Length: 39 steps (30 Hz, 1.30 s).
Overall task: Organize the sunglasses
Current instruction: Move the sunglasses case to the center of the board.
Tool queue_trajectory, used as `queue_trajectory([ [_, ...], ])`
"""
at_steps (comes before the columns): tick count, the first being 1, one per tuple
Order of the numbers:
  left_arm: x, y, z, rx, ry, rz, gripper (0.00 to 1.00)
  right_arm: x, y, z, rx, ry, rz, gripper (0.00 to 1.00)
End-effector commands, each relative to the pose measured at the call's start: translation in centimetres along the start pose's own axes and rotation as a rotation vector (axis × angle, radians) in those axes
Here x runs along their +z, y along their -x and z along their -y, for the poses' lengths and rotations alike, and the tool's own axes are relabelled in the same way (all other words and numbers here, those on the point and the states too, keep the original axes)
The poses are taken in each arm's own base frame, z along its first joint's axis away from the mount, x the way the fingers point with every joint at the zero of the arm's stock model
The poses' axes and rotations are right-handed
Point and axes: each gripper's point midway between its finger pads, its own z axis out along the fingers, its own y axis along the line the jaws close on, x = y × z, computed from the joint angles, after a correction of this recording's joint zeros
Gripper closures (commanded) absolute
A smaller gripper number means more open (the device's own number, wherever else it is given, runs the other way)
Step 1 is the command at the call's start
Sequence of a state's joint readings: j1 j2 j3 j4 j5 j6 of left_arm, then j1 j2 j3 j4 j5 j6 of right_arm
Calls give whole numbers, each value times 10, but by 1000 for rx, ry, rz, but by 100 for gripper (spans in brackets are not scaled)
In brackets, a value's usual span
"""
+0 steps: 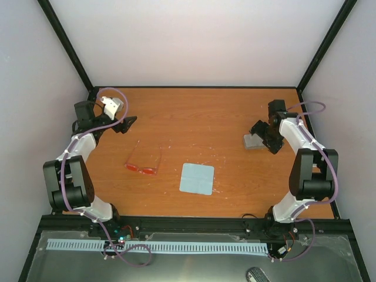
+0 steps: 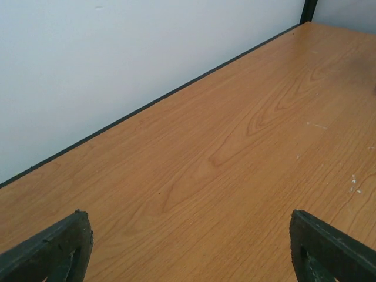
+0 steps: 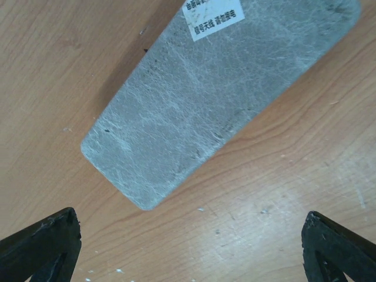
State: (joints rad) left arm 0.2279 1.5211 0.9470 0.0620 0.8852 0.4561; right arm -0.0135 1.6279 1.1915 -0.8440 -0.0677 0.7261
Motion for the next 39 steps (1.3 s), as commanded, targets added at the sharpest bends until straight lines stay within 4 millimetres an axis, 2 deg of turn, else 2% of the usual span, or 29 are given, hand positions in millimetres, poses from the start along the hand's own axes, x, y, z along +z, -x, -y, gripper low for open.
queue_trajectory([
  [1, 1, 7, -2, 95, -11, -11, 9, 2, 1, -11, 113, 40, -70, 0],
  [6, 3, -1, -4, 88, -4, -34, 8, 10, 16, -23, 209, 116, -74, 0],
  [12, 6, -13, -5, 88, 1, -59, 6, 25, 13, -12, 248, 11, -163, 0],
  [16, 8, -20, -8, 92, 9, -74, 4, 41, 19, -15, 269, -2, -181, 0],
  [28, 15, -33, -14, 73, 15, -96, 1, 78, 11, -7, 281, -98, -289, 0],
  [31, 15, -34, -14, 72, 15, -97, 1, 79, 10, -8, 275, -101, -287, 9],
  [36, 15, -37, -10, 78, 3, -95, 2, 75, -3, -18, 246, -95, -300, 29],
  [39, 14, -37, -6, 82, -4, -89, 2, 73, -18, -31, 226, -85, -323, 31],
])
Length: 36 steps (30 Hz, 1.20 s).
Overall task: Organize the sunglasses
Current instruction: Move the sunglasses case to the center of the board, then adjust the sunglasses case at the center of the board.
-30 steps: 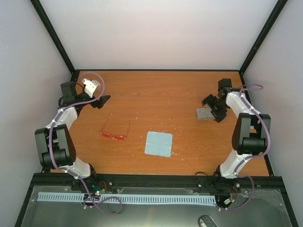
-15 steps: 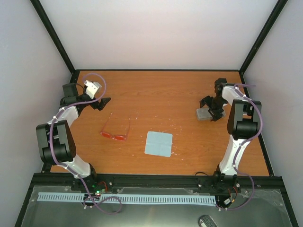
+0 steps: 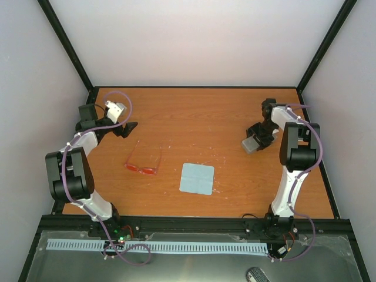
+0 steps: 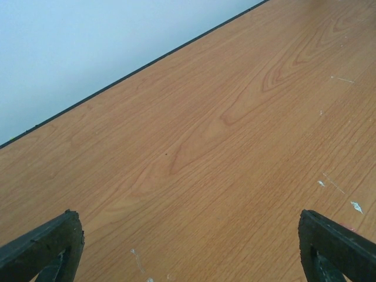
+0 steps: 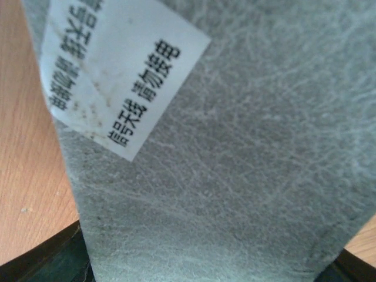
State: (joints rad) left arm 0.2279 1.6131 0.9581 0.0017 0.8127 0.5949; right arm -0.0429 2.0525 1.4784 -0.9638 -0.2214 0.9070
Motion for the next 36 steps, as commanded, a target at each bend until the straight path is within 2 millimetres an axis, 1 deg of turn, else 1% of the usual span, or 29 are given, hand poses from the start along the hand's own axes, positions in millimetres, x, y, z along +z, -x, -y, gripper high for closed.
queue_trajectory([
  [1, -2, 9, 4, 53, -14, 32, 2, 3, -34, -13, -30, -6, -48, 33],
  [3, -4, 9, 8, 59, -16, 36, 2, 5, -52, -29, -56, 21, -70, 39],
  [5, -7, 8, 13, 65, -19, 41, 2, 8, -73, -48, -88, 44, -93, 41],
  [8, -12, 6, 23, 73, -24, 44, 2, 17, -105, -73, -147, 51, -134, 41],
  [9, -14, 4, 26, 72, -27, 42, 2, 21, -119, -80, -171, 49, -152, 41],
  [10, -16, 3, 29, 72, -26, 41, 2, 28, -135, -86, -201, 43, -172, 39],
  [11, -17, 2, 32, 72, -27, 40, 2, 32, -145, -90, -217, 41, -185, 35],
  [12, -19, 2, 35, 74, -27, 41, 2, 33, -153, -94, -232, 42, -193, 27],
  [13, -20, 0, 37, 74, -26, 39, 2, 34, -158, -97, -250, 43, -196, 21],
  [15, -22, -2, 40, 73, -24, 38, 1, 32, -163, -98, -274, 41, -189, 6],
  [16, -22, -3, 41, 69, -24, 38, 1, 30, -163, -96, -280, 37, -187, 1],
  [20, -21, -2, 40, 67, -20, 44, 1, 15, -160, -97, -331, 30, -159, 0],
  [22, -21, 0, 36, 72, -6, 46, 1, -2, -152, -99, -374, 16, -98, 0],
  [24, -21, 4, 30, 77, 12, 45, 0, -28, -133, -96, -413, -21, -3, 0],
  [26, -21, 7, 26, 79, 22, 42, 1, -56, -104, -94, -440, -31, 98, 0],
  [27, -20, 7, 25, 78, 22, 41, 1, -69, -86, -91, -448, -31, 143, 2],
  [28, -20, 8, 24, 76, 22, 40, 1, -80, -66, -87, -446, -34, 183, 7],
  [29, -20, 8, 24, 72, 20, 39, 1, -88, -44, -82, -438, -36, 216, 18],
  [30, -20, 9, 23, 69, 19, 39, 1, -91, -24, -78, -438, -43, 236, 34],
  [31, -20, 9, 23, 65, 18, 38, 0, -91, -5, -75, -434, -46, 250, 58],
  [32, -20, 9, 22, 57, 19, 35, 1, -87, 10, -74, -459, -50, 253, 86],
  [33, -19, 8, 21, 48, 19, 31, 1, -82, 27, -72, -454, -62, 253, 96],
  [34, -19, 9, 20, 41, 20, 27, 0, -76, 37, -75, -474, -70, 245, 97],
  [35, -18, 8, 19, 36, 21, 23, 0, -74, 43, -88, -499, -49, 244, 97],
  [36, -18, 7, 18, 31, 25, 18, 1, -69, 47, -95, -518, -45, 236, 97],
])
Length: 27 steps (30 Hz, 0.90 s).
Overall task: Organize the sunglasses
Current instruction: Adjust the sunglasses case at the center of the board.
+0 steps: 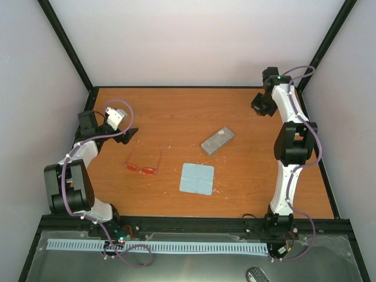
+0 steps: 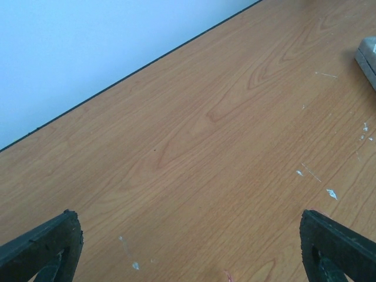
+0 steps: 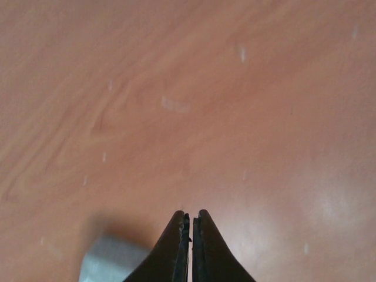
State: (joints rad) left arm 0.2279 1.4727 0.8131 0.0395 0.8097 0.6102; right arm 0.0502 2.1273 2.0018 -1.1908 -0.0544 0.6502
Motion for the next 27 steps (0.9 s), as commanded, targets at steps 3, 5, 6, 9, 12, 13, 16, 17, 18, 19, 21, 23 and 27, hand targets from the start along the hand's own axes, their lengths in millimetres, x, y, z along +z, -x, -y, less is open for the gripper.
queue_trajectory([
  [3, 3, 9, -14, -14, 18, -12, 1, 56, 27, -16, -176, -2, -53, 97],
  [5, 3, 9, -17, -12, 28, -18, 1, 71, 26, -23, -184, 14, -74, 97],
  [6, 4, 9, -18, -10, 30, -21, 1, 77, 23, -26, -189, 21, -84, 97],
  [9, 4, 9, -18, -9, 29, -23, 1, 92, 6, -36, -220, 34, -130, 97],
  [12, 5, 9, -19, -9, 29, -23, 1, 99, -15, -45, -244, 40, -166, 97],
  [13, 5, 9, -19, -9, 28, -23, 1, 101, -21, -48, -252, 42, -175, 97],
  [16, 5, 8, -18, -10, 23, -22, 1, 106, -41, -50, -259, 40, -209, 97],
  [17, 6, 7, -17, -12, 19, -22, 1, 107, -48, -51, -264, 40, -222, 97],
  [18, 6, 7, -16, -11, 16, -21, 1, 107, -54, -53, -271, 39, -232, 97],
  [19, 5, 7, -15, -11, 15, -21, 1, 107, -60, -53, -279, 33, -239, 97],
  [21, 6, 4, -13, -11, 11, -22, 1, 108, -75, -51, -292, 12, -261, 97],
  [23, 5, 3, -11, -12, 7, -21, 1, 106, -85, -47, -291, 3, -276, 97],
  [27, 4, 1, -7, -9, 2, -17, 1, 97, -104, -38, -291, -7, -302, 97],
])
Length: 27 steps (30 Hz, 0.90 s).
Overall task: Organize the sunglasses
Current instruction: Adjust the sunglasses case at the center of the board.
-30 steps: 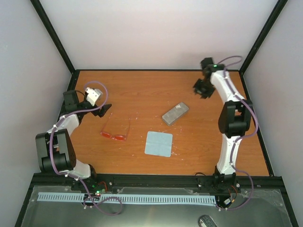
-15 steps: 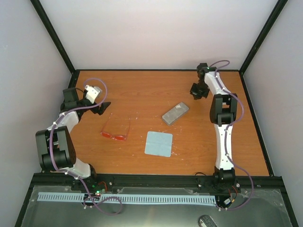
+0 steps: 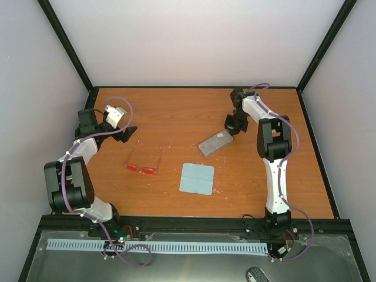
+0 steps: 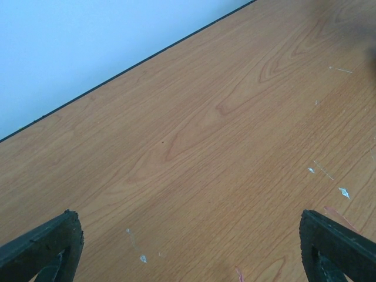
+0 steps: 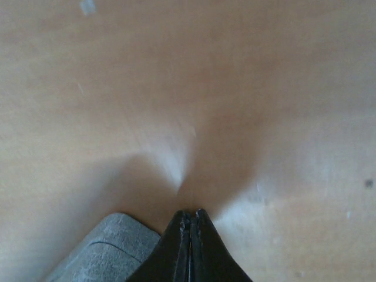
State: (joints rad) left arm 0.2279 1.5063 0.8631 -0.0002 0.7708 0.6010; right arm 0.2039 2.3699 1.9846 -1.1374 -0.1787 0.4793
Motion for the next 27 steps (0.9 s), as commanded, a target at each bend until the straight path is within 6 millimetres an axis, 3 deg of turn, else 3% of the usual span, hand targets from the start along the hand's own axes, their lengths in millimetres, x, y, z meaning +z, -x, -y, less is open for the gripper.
queue_trajectory([
  [1, -1, 4, 6, 19, -20, 21, 1, -8, -31, 1, 1, -8, -43, 97],
  [4, -2, 3, 10, 19, -25, 25, 1, -13, -48, 1, -10, 1, -67, 97],
  [10, -4, 3, 16, 20, -38, 38, 1, -21, -99, -26, -85, 50, -131, 97],
  [13, -5, 3, 18, 21, -43, 42, 1, -33, -113, -26, -136, -3, -115, 95],
  [15, -5, 3, 18, 25, -39, 40, 1, -51, -113, -21, -172, -60, -63, 83],
  [17, -5, 3, 17, 31, -33, 38, 1, -75, -107, -23, -262, -68, 19, 59],
  [19, -5, 3, 16, 42, -31, 36, 1, -98, -103, -34, -399, -46, 110, 17],
  [20, -4, 3, 16, 49, -31, 36, 1, -107, -103, -36, -466, -50, 150, 3],
  [23, -4, 2, 14, 82, -23, 34, 1, -114, -102, -37, -671, -80, 206, 0],
  [27, -4, -1, 14, 106, -15, 23, 0, -100, -103, -41, -839, -71, 211, 0],
])
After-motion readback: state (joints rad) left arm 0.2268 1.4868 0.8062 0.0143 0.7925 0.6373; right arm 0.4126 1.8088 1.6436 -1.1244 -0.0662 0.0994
